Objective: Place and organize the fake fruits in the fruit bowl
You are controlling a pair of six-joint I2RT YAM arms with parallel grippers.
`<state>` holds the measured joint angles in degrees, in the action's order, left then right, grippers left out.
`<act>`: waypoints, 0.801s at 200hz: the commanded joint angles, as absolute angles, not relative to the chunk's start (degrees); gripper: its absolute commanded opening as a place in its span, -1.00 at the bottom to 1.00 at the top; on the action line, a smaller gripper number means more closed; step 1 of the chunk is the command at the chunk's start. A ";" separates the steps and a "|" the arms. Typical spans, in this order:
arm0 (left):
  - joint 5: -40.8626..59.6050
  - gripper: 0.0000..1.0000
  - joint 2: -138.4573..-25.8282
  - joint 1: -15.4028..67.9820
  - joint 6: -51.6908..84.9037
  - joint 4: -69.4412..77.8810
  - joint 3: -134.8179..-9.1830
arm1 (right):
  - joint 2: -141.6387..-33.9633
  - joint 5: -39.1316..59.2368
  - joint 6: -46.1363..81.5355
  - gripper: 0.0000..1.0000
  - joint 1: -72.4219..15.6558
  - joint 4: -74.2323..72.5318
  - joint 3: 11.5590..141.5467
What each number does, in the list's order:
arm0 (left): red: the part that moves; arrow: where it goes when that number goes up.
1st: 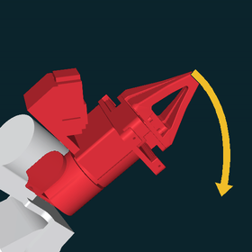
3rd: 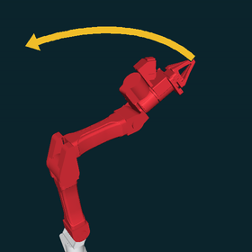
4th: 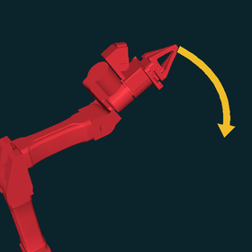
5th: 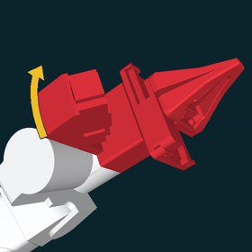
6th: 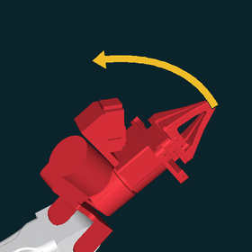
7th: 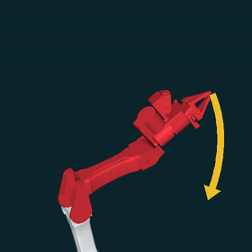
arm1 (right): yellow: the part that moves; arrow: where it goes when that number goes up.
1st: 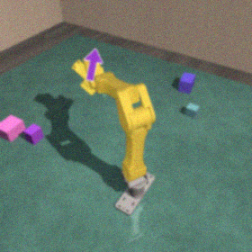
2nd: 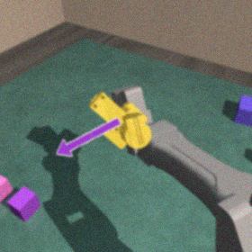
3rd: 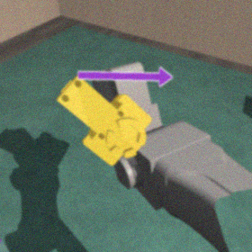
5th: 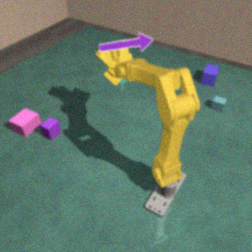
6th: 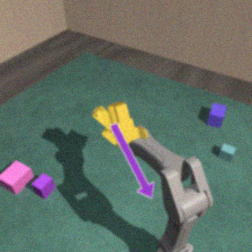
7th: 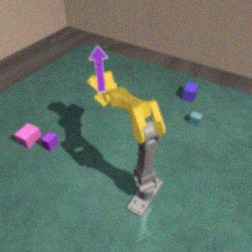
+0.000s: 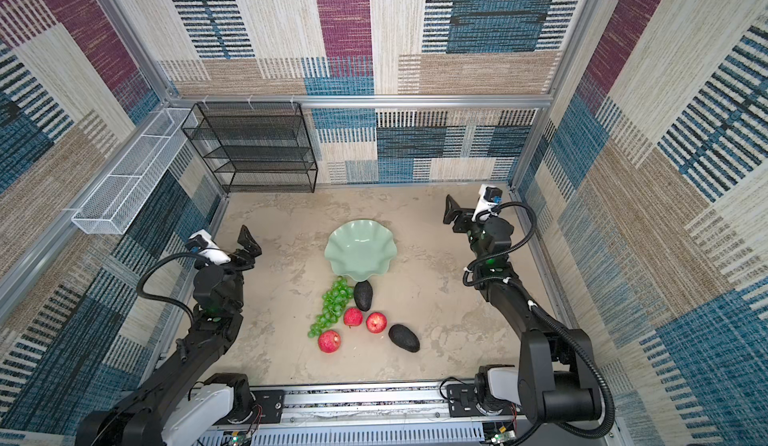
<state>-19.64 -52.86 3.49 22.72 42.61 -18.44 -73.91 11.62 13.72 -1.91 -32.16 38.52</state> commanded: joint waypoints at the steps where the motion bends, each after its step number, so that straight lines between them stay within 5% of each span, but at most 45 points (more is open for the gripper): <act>1: -15.05 0.88 -48.01 3.30 36.03 44.17 -15.61 | -72.23 28.98 17.55 1.00 -2.06 -23.54 36.06; 25: -9.82 0.86 -41.41 3.30 36.09 14.91 -24.58 | -64.24 21.67 15.38 0.99 -5.95 -12.35 33.12; 63: -2.88 0.81 -45.28 3.17 34.22 -6.33 -34.76 | -56.03 11.20 14.54 0.95 -18.82 4.12 30.76; 160: 4.48 0.80 -51.80 3.25 34.09 -11.09 -39.82 | -54.41 -2.93 30.33 0.93 -48.80 15.78 24.18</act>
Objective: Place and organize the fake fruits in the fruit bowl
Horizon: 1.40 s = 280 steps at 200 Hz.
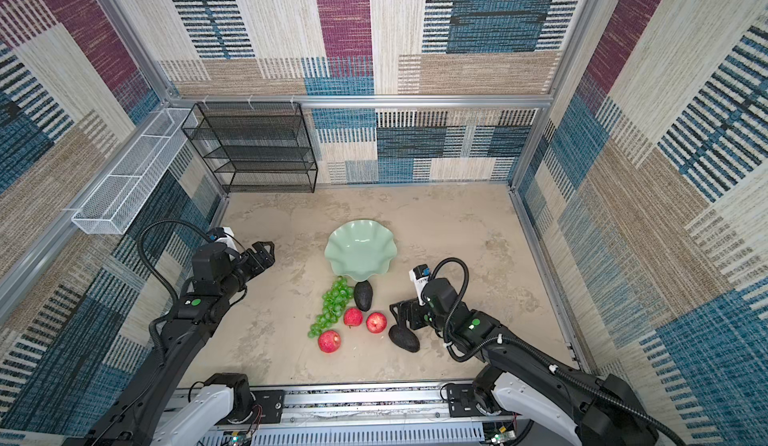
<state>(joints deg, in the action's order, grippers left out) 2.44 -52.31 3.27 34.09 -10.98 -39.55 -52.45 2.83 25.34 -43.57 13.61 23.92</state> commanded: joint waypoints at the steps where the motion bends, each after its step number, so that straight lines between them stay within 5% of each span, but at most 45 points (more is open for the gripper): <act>1: 4.44 0.80 -51.74 3.21 34.05 -11.04 -39.82 | -54.54 -3.05 30.41 0.93 -49.05 15.84 24.22; 56: 4.75 0.81 -51.09 3.24 33.36 -10.59 -39.47 | -63.12 -8.31 35.84 0.83 -58.38 17.74 24.81; 106: 4.31 0.81 -50.25 3.20 33.82 -10.61 -38.42 | -59.47 -15.74 40.75 0.11 -59.47 22.47 25.69; 162: 4.22 0.81 -49.67 3.18 34.18 -10.88 -37.94 | -53.79 -24.32 35.64 -0.02 -59.22 25.65 37.13; 227: 6.26 0.80 -45.93 3.22 36.76 -14.12 -33.97 | -83.40 -13.87 12.99 -0.02 -48.13 3.49 58.42; 280: 8.27 0.80 -41.16 3.25 35.95 -21.97 -33.47 | -106.24 -6.83 6.94 -0.03 -44.00 0.85 73.12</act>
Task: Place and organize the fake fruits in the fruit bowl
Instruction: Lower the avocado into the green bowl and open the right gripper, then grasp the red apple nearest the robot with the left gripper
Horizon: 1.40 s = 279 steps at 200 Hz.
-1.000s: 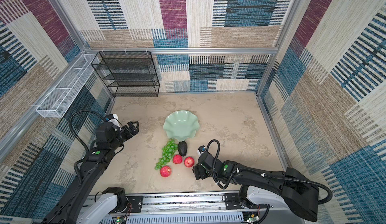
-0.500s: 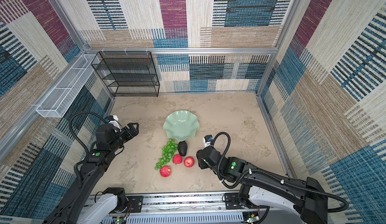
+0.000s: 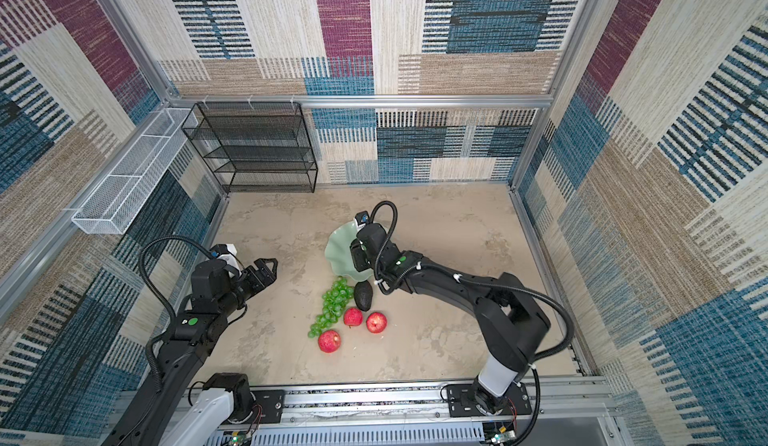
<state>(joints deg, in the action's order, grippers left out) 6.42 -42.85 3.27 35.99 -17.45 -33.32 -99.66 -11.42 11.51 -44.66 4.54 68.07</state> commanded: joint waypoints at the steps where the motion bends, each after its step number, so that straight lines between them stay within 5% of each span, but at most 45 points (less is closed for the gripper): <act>1: 8.35 0.80 -40.97 3.25 36.03 -22.10 -33.39 | -106.65 -6.75 6.94 -0.03 -43.97 0.87 73.34; 60: 8.35 0.76 -36.13 3.60 34.29 -32.90 -35.54 | -118.94 -2.95 7.90 0.04 -41.32 1.24 79.69; 101: 10.06 0.70 -34.44 5.32 34.62 -35.55 -37.22 | -117.80 -1.33 8.56 0.39 -39.92 0.03 79.20; 169: 7.25 0.64 -39.78 21.43 39.94 -35.77 -36.93 | -94.06 -4.22 11.17 0.97 -37.02 -5.71 67.10; 234: -3.89 0.60 -48.93 49.91 50.19 -35.62 -35.25 | -74.52 -7.44 15.61 0.99 -36.73 -4.08 50.03; 279: -7.89 0.57 -59.42 57.97 52.49 -35.42 -37.94 | -68.91 -8.18 17.72 1.00 -36.57 -3.23 44.45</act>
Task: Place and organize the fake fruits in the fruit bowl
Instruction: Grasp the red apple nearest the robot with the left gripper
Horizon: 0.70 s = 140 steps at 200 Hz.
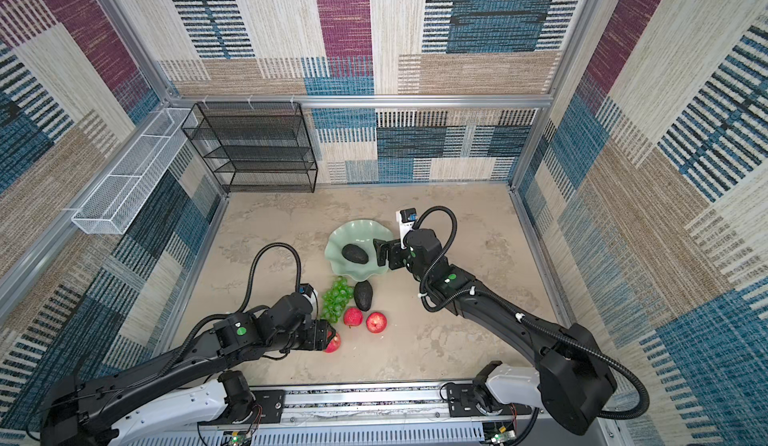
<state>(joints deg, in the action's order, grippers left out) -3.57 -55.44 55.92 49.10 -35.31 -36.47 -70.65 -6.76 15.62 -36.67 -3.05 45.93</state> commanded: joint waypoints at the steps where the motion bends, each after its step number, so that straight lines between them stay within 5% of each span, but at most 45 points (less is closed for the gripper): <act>1: -7.95 0.57 -59.64 58.03 52.48 -35.46 -38.04 | -68.91 -8.13 17.74 1.00 -36.56 -3.20 44.37; 140: -9.54 0.19 -71.95 60.83 52.32 -34.79 -39.12 | -64.97 -10.45 17.64 1.00 -36.56 -2.82 42.79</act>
